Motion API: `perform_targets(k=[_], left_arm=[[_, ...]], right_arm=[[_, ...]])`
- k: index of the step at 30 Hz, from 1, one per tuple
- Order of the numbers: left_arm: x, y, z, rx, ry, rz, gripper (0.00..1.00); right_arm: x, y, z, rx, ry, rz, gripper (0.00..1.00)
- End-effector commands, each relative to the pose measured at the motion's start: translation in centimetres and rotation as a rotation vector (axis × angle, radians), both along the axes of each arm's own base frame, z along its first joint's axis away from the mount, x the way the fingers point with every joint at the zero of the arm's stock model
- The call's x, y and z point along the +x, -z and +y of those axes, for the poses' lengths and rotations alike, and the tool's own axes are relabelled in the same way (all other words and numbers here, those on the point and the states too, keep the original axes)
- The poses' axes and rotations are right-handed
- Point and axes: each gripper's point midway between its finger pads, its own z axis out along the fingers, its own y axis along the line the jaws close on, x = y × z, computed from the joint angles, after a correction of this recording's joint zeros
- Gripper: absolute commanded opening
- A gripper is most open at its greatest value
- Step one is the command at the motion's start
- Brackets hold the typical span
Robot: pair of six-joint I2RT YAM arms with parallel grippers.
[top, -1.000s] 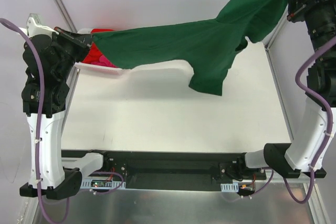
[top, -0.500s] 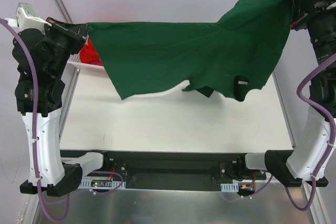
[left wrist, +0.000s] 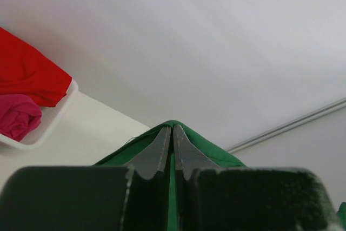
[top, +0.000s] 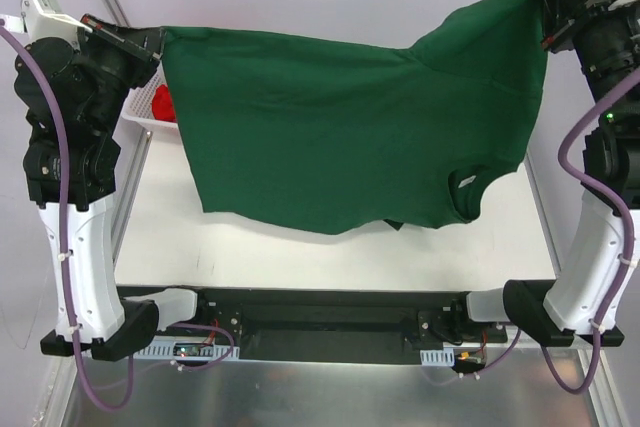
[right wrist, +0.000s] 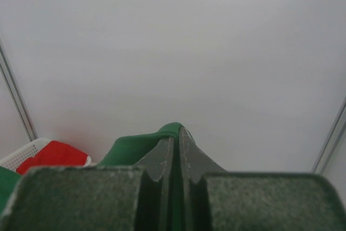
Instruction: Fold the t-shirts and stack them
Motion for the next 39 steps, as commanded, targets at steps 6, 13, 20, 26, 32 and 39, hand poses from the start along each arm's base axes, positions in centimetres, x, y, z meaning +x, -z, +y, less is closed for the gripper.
perform_targets(k=[6, 13, 20, 26, 32, 39], left_arm=[[-1.7, -3.0, 0.3, 0.031, -0.002, -0.104, 0.0], [-4.3, -1.7, 0.7, 0.034, -0.014, -0.106, 0.0], [-9.0, -2.7, 0.3, 0.012, 0.022, -0.177, 0.0], [-13.7, -3.1, 0.6, 0.011, 0.018, -0.246, 0.0], [-17.6, -3.9, 1.0, 0.015, 0.008, -0.306, 0.0], [-16.5, -5.1, 1.9, 0.04, -0.048, -0.299, 0.0]], right_arm=[[-3.3, -4.3, -0.1, 0.007, -0.002, -0.156, 0.0], [-8.3, -4.4, 0.7, -0.008, -0.061, -0.195, 0.01], [-13.4, -4.4, 0.1, -0.026, -0.03, -0.247, 0.0], [-17.4, -4.0, 0.1, -0.035, -0.031, -0.276, 0.01], [-22.5, -4.3, -0.4, -0.055, 0.038, -0.361, 0.0], [-18.3, -4.9, -0.2, -0.05, 0.03, -0.308, 0.0]])
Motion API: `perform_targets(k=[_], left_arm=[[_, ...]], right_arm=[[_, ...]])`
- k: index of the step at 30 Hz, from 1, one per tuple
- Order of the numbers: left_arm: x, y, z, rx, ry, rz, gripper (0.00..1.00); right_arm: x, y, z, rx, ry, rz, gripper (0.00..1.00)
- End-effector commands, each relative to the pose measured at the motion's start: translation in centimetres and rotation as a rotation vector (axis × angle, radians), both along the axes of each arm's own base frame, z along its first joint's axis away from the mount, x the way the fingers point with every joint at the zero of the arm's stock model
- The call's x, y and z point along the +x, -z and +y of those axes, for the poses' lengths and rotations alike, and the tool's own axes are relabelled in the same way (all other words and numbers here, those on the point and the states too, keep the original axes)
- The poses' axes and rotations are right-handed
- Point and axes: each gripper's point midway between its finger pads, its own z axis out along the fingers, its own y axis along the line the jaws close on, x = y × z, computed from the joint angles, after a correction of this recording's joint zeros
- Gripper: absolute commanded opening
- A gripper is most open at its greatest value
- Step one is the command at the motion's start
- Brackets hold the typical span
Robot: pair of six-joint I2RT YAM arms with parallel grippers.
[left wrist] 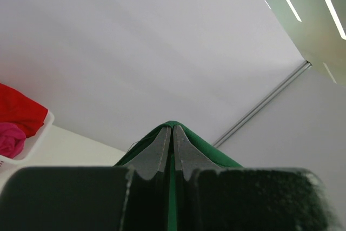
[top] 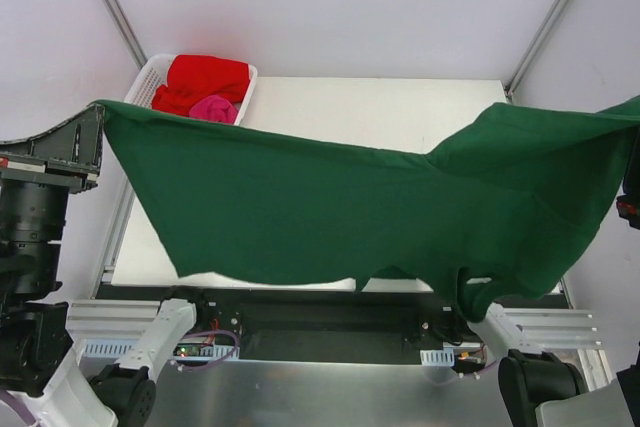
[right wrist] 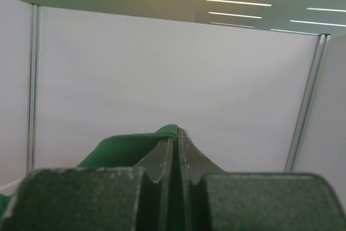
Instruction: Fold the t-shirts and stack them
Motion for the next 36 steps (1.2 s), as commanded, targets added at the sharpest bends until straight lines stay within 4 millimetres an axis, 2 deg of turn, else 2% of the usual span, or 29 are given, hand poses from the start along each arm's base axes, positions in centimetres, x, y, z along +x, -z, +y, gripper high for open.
perform_targets(k=[1, 4, 6, 7, 9, 10, 11, 12, 13, 14, 15, 16, 17, 18, 20, 21, 22, 25, 26, 27, 28, 29, 30, 31, 32, 33, 34, 35, 36], left_arm=[[2.5, -0.9, 1.0, 0.016, -0.069, 0.01, 0.0], [6.7, 1.1, 0.8, 0.007, -0.07, 0.11, 0.0], [10.5, 3.5, 0.6, 0.002, -0.07, 0.205, 0.0], [11.8, 4.4, 0.4, -0.007, -0.067, 0.233, 0.0], [15.1, 7.3, 0.2, -0.02, -0.064, 0.3, 0.0], [16.2, 8.3, 0.1, -0.023, -0.065, 0.318, 0.0], [17.3, 9.6, 0.1, -0.029, -0.067, 0.345, 0.0], [18.8, 12.5, 0.0, -0.034, -0.07, 0.407, 0.0], [19.9, 13.3, 0.1, -0.04, -0.077, 0.408, 0.0], [21.3, 15.2, 0.0, -0.041, -0.081, 0.449, 0.0], [22.5, 18.3, 0.0, -0.047, -0.087, 0.511, 0.0], [23.7, 19.5, 0.0, -0.051, -0.09, 0.522, 0.0], [25.3, 21.8, -0.1, -0.056, -0.096, 0.569, 0.0], [26.3, 25.0, -0.2, -0.069, -0.098, 0.63, 0.0], [29.1, 28.5, -0.3, -0.08, -0.106, 0.663, 0.0], [29.9, 31.1, -0.3, -0.092, -0.114, 0.706, 0.0], [31.6, 34.1, -0.5, -0.093, -0.115, 0.76, 0.0], [35.4, 36.7, -1.1, -0.105, -0.097, 0.765, 0.0], [37.1, 40.1, -1.4, -0.099, -0.093, 0.831, 0.0], [39.1, 39.0, -1.9, -0.1, -0.066, 0.791, 0.0], [40.7, 42.1, -2.2, -0.091, -0.063, 0.845, 0.0], [42.0, 42.5, -2.5, -0.085, -0.057, 0.845, 0.0], [43.9, 40.9, -2.7, -0.079, -0.049, 0.799, 0.0], [45.4, 43.4, -3.1, -0.068, -0.048, 0.834, 0.0], [46.5, 43.6, -3.2, -0.061, -0.044, 0.828, 0.0], [48.2, 41.9, -3.7, -0.067, -0.026, 0.784, 0.0], [49.2, 44.1, -3.9, -0.069, -0.025, 0.814, 0.0], [50.0, 44.2, -4.1, -0.074, -0.021, 0.808, 0.0], [51.0, 43.1, -4.3, -0.09, -0.017, 0.779, 0.0]], right_arm=[[4.8, -1.4, -0.1, 0.0, 0.003, 0.023, 0.0], [9.9, -0.1, -0.6, -0.009, 0.019, 0.116, 0.01], [12.6, 1.0, -1.0, -0.01, 0.027, 0.172, 0.0], [15.8, 2.8, -1.2, -0.024, 0.034, 0.24, 0.01], [19.0, 4.9, -1.7, -0.024, 0.053, 0.312, 0.0], [21.5, 7.2, -2.1, -0.022, 0.059, 0.382, 0.0], [23.1, 8.8, -2.3, -0.022, 0.066, 0.423, 0.0], [24.3, 10.5, -2.2, -0.027, 0.056, 0.458, 0.0], [24.8, 10.4, -2.2, -0.028, 0.053, 0.418, 0.0], [28.2, 15.9, -2.3, -0.017, 0.043, 0.541, 0.0], [29.5, 17.7, -2.2, -0.021, 0.031, 0.566, 0.0], [31.1, 19.5, -2.4, -0.014, 0.031, 0.591, 0.0], [33.7, 23.8, -2.6, -0.007, 0.029, 0.691, 0.0], [35.3, 26.2, -2.5, -0.015, 0.017, 0.745, 0.0], [38.0, 29.4, -2.3, -0.021, -0.006, 0.801, 0.0], [40.8, 33.2, -2.2, -0.021, -0.025, 0.88, 0.0], [42.4, 34.4, -2.4, -0.027, -0.024, 0.891, 0.0], [48.6, 40.2, -2.7, -0.044, -0.033, 1.005, 0.01], [50.0, 41.2, -2.8, -0.045, -0.034, 1.026, 0.01], [52.9, 42.6, -3.0, -0.045, -0.038, 1.039, 0.01], [54.0, 43.5, -3.1, -0.043, -0.034, 1.055, 0.0], [55.1, 44.1, -3.3, -0.042, -0.025, 1.057, 0.01], [56.5, 44.7, -3.7, -0.039, -0.006, 1.055, 0.0], [58.4, 45.2, -4.0, -0.036, 0.004, 1.039, 0.01], [59.3, 45.5, -4.2, -0.03, 0.014, 1.03, 0.0], [60.1, 45.7, -4.4, -0.025, 0.023, 1.019, 0.0], [61.4, 46.3, -4.5, -0.023, 0.023, 0.999, 0.01], [61.9, 46.4, -4.5, -0.014, 0.025, 0.987, 0.0], [62.2, 46.6, -4.5, -0.008, 0.025, 0.978, 0.0]])
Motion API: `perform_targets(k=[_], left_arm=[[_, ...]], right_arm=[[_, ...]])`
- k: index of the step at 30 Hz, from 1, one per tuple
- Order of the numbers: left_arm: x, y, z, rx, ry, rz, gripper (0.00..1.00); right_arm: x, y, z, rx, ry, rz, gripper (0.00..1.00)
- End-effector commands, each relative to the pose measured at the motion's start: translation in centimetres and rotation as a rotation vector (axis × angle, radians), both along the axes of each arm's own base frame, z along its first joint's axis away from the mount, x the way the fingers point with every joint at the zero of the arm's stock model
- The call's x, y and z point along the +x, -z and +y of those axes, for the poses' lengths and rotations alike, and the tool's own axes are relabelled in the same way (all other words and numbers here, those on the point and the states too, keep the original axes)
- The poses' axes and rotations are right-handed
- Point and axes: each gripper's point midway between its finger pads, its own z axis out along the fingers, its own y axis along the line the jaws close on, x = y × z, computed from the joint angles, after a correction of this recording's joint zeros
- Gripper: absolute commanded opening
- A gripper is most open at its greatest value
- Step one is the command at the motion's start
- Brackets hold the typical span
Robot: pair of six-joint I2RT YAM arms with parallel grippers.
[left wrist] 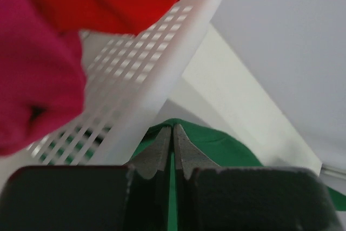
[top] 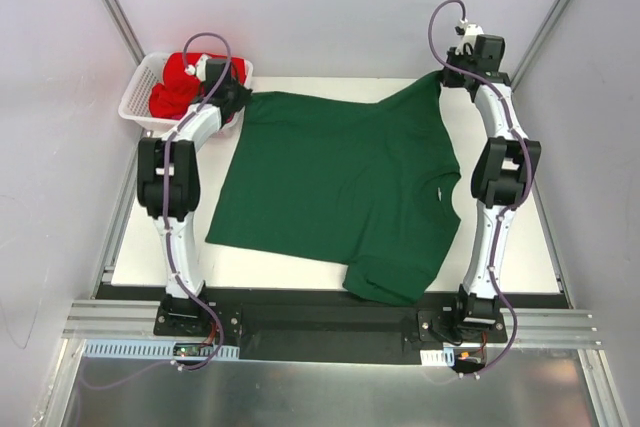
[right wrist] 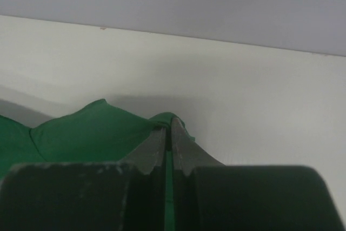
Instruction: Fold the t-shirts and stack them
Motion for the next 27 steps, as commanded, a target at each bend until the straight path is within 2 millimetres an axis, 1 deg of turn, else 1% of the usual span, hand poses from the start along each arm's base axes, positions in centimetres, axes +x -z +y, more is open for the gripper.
perform_targets(k=[1, 2, 3, 4, 5, 6, 7, 8, 9, 10, 11, 12, 13, 14, 15, 17, 18, 19, 21, 22, 24, 25, 26, 27], left_arm=[[5.1, -2.6, -0.2, -0.02, -0.014, -0.133, 0.0], [5.5, -2.6, -0.5, -0.021, -0.016, -0.139, 0.0], [6.2, -3.2, -0.5, -0.026, -0.025, -0.157, 0.0], [6.6, -2.3, -0.7, -0.029, -0.029, -0.148, 0.0], [7.0, -2.5, -0.9, -0.037, -0.025, -0.168, 0.0], [7.4, -2.9, -1.2, -0.048, -0.025, -0.184, 0.0], [7.7, -2.2, -1.3, -0.053, -0.024, -0.176, 0.0], [8.0, -2.2, -1.6, -0.06, -0.015, -0.187, 0.0], [8.4, -2.9, -1.5, -0.061, -0.021, -0.203, 0.0], [8.6, -2.3, -1.5, -0.06, -0.026, -0.2, 0.0], [8.9, -2.3, -1.3, -0.054, -0.036, -0.206, 0.0], [9.4, -3.2, -1.2, -0.048, -0.04, -0.229, 0.0], [9.7, -2.8, -1.1, -0.045, -0.046, -0.227, 0.0], [10.0, -3.2, -1.1, -0.047, -0.051, -0.239, 0.0], [10.2, -3.2, -1.0, -0.047, -0.056, -0.242, 0.0], [10.5, -2.5, -1.1, -0.054, -0.055, -0.236, 0.0], [10.7, -2.7, -1.4, -0.061, -0.044, -0.242, 0.0], [10.8, -2.2, -1.5, -0.065, -0.036, -0.237, 0.0], [10.9, -2.2, -1.9, -0.071, -0.017, -0.237, 0.0], [10.8, -2.1, -2.2, -0.078, -0.001, -0.233, 0.0], [10.6, -2.4, -2.4, -0.077, 0.018, -0.233, 0.0], [10.4, -3.1, -2.6, -0.081, 0.038, -0.236, 0.0], [10.1, -2.8, -2.5, -0.075, 0.045, -0.217, 0.0], [9.9, -3.1, -2.4, -0.06, 0.056, -0.215, 0.0]], right_arm=[[3.6, -6.7, -0.7, -0.011, 0.028, -0.244, 0.0], [4.2, -6.2, -0.6, 0.005, 0.035, -0.247, 0.01], [4.5, -5.9, -0.6, 0.011, 0.037, -0.25, 0.0], [4.9, -5.9, -0.5, 0.014, 0.038, -0.264, 0.0], [5.4, -5.5, -0.5, 0.019, 0.046, -0.27, 0.01], [5.7, -5.5, -0.4, 0.037, 0.056, -0.277, 0.0], [6.1, -5.9, -0.4, 0.05, 0.062, -0.296, 0.0], [6.4, -6.0, -0.3, 0.061, 0.064, -0.307, 0.0], [6.8, -6.0, -0.4, 0.077, 0.079, -0.312, 0.0], [7.3, -6.6, -0.3, 0.078, 0.083, -0.341, 0.0], [7.5, -6.8, -0.3, 0.078, 0.09, -0.352, 0.0], [7.6, -6.8, -0.4, 0.078, 0.1, -0.356, 0.0], [7.7, -6.9, -0.4, 0.079, 0.104, -0.365, 0.01], [7.7, -6.9, -0.3, 0.076, 0.103, -0.364, 0.0], [7.6, -6.7, -0.3, 0.075, 0.104, -0.36, 0.0], [7.4, -6.1, -0.4, 0.066, 0.105, -0.345, 0.0], [7.4, -6.0, -0.4, 0.063, 0.103, -0.343, 0.0], [7.3, -5.6, -0.4, 0.06, 0.102, -0.331, 0.01], [7.1, -5.7, -0.2, 0.058, 0.09, -0.326, 0.0], [6.9, -5.4, -0.2, 0.055, 0.086, -0.309, 0.0], [6.5, -6.2, -0.1, 0.042, 0.072, -0.317, 0.0], [6.0, -5.9, -0.1, 0.037, 0.07, -0.291, 0.0], [5.6, -6.8, -0.1, 0.028, 0.067, -0.296, 0.01], [5.3, -7.1, -0.2, 0.014, 0.062, -0.295, 0.0]])
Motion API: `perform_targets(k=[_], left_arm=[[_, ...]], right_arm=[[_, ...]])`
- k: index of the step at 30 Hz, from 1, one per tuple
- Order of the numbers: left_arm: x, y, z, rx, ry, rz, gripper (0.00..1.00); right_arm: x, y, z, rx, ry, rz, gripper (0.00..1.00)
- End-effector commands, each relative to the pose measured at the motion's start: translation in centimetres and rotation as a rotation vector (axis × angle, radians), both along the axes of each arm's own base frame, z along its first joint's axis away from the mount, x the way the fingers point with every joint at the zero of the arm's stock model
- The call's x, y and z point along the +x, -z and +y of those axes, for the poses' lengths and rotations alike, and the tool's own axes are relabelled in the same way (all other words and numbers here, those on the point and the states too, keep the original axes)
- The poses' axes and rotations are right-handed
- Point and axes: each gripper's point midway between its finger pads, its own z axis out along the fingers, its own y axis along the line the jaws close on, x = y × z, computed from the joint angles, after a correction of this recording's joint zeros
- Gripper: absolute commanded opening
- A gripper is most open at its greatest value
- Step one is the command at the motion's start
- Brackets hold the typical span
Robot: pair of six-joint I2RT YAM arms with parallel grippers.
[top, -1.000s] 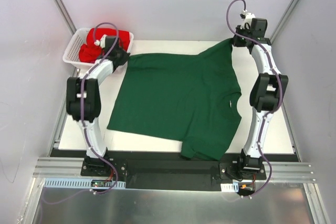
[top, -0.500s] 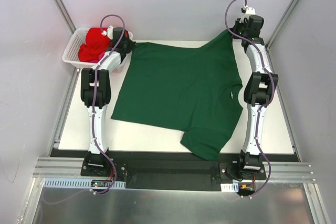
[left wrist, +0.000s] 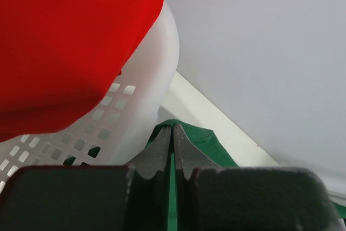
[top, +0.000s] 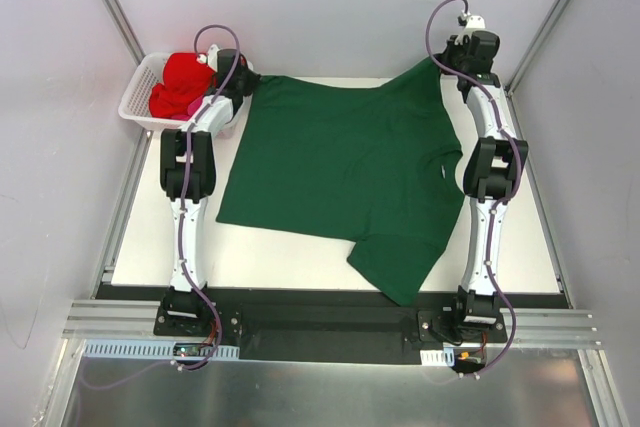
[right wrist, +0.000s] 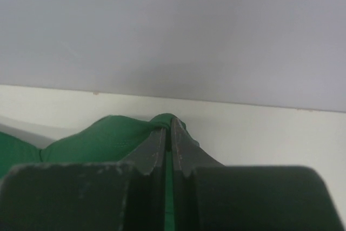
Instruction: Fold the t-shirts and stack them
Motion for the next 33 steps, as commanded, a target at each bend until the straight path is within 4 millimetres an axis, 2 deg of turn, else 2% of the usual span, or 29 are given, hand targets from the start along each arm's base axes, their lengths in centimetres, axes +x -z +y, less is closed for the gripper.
perform_targets(k=[1, 3, 4, 8, 15, 25, 30, 33], left_arm=[[0.0, -4.5, -0.1, 0.019, 0.053, -0.067, 0.0], [-0.6, -4.5, 0.4, 0.042, 0.074, -0.047, 0.0], [-0.8, -5.0, 0.8, 0.051, 0.072, -0.049, 0.0], [-1.2, -4.6, 1.7, 0.061, 0.096, -0.033, 0.0], [-1.3, -4.1, 0.6, 0.062, 0.176, -0.036, 0.0], [-1.9, -6.0, 0.3, 0.123, 0.24, -0.068, 0.0], [-1.4, -5.9, 0.5, 0.141, 0.233, -0.075, 0.0], [-1.0, -5.5, 0.9, 0.151, 0.21, -0.071, 0.0]], right_arm=[[-1.7, -6.0, 0.0, -0.048, -0.019, -0.073, 0.0], [-2.4, -7.5, -0.3, -0.081, -0.012, -0.09, 0.01], [-2.7, -7.6, -0.5, -0.089, -0.01, -0.082, 0.0], [-3.2, -8.2, -0.9, -0.108, -0.004, -0.084, 0.0], [-4.3, -7.5, -0.3, -0.116, -0.042, -0.047, 0.0], [-6.4, -7.3, -0.4, -0.126, -0.039, 0.008, 0.0], [-7.2, -5.4, -0.2, -0.116, -0.039, 0.068, 0.01], [-7.0, -5.1, -0.4, -0.124, -0.029, 0.073, 0.01]])
